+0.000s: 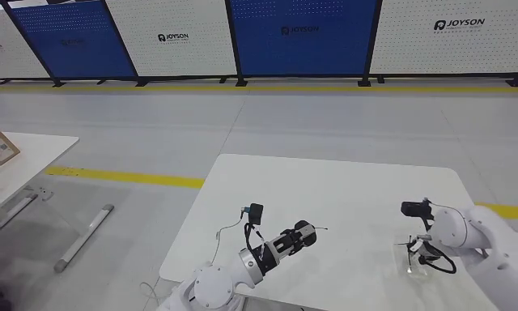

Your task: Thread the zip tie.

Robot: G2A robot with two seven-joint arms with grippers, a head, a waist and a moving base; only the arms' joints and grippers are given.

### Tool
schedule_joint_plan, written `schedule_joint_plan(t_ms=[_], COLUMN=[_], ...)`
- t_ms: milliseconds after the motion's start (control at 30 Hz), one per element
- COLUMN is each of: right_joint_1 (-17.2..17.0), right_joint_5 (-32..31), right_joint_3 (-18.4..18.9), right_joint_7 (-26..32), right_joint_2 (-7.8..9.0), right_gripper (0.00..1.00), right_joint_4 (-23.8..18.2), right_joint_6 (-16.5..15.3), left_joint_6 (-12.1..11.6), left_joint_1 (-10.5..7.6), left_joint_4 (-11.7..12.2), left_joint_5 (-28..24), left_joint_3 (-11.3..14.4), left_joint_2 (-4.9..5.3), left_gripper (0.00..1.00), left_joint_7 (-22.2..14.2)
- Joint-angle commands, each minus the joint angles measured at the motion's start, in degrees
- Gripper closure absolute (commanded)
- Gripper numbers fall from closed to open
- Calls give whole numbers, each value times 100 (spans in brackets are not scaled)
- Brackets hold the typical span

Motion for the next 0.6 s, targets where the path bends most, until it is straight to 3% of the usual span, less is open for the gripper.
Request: schedule_joint_plan(t_ms=[0,567], right_joint_1=[19,-238], right_joint_5=[5,82], right_joint_3=[-15,183], right_joint_7=[0,0], right_joint_2=[-18,163], right_gripper=[84,81], right_joint_4=[23,-443], right_joint_6=[0,0], left_joint_6=[0,0], left_joint_1=[0,0], left_joint_4=[0,0], left_joint_5=[0,0], left_joint_3=[0,0], left_joint_2=[0,0], left_gripper=[100,100], left_joint_7=[0,0])
